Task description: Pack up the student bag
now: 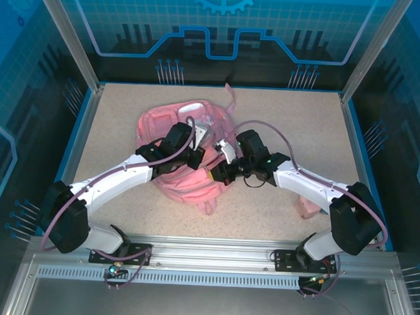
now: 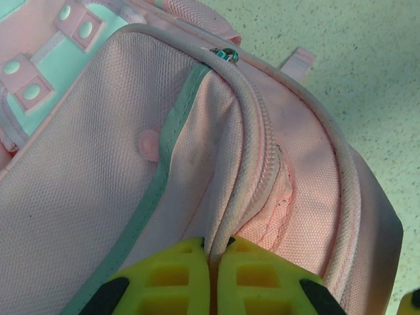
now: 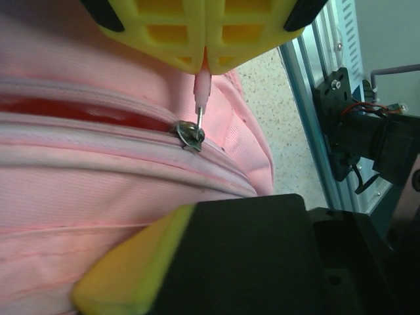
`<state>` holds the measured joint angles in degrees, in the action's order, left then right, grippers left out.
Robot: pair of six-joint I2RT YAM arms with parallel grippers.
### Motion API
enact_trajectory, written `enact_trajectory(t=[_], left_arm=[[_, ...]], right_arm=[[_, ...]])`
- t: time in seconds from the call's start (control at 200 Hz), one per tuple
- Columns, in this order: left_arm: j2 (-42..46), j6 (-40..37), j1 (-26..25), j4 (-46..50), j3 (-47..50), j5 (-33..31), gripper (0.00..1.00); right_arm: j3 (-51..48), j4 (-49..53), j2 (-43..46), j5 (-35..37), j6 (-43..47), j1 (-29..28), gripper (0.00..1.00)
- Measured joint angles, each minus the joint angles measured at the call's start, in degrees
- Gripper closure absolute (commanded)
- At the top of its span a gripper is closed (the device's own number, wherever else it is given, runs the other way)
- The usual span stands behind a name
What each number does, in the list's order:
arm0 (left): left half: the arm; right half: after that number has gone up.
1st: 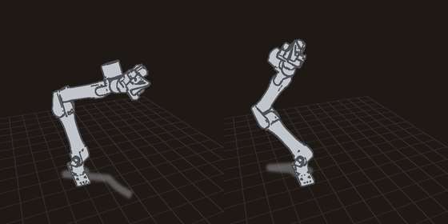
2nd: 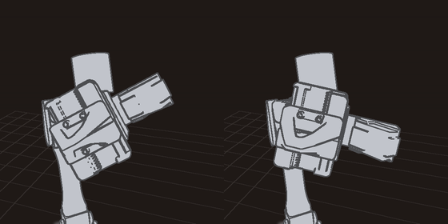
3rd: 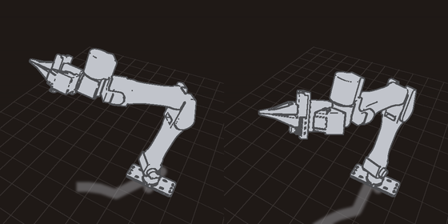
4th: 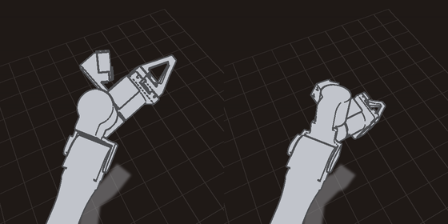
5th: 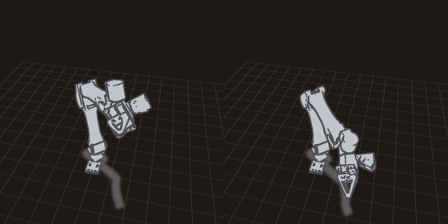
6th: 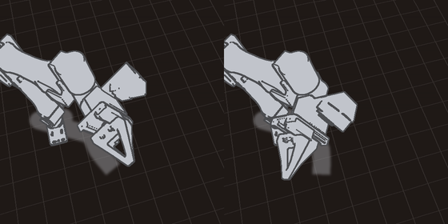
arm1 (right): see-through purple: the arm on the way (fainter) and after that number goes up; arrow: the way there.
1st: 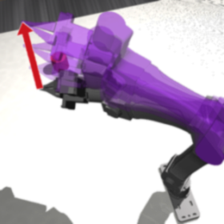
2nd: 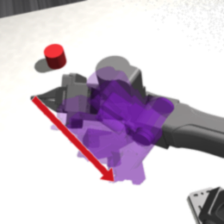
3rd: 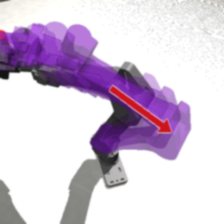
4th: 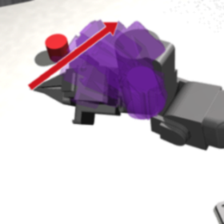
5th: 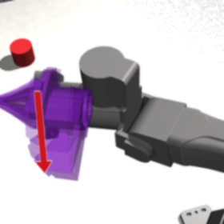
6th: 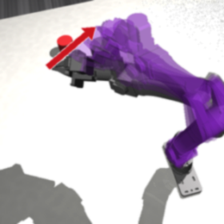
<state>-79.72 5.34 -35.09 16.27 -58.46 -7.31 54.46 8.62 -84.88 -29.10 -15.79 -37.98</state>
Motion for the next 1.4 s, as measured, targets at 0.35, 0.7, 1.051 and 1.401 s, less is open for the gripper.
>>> enact_trajectory(t=[0.35,0.7,1.051,1.401], left_arm=[[2.56,0.22,0.07,-3.76,3.43,0.85,1.00],[4.57,-0.96,0.44,-4.09,5.07,2.78,0.96],[9.33,4.07,1.25,-3.56,6.73,5.73,0.63],[18.27,24.28,0.96,11.76,4.39,4.61,0.44]], right_arm=[[-5.40,-2.10,8.83,1.18,-12.92,9.86,0.27],[-2.16,-7.72,2.99,-3.61,-34.71,12.24,0.14],[6.78,-13.64,-8.31,-7.34,-46.86,8.70,0.13],[11.89,-10.78,-13.55,-7.54,-49.79,5.99,0.42]])
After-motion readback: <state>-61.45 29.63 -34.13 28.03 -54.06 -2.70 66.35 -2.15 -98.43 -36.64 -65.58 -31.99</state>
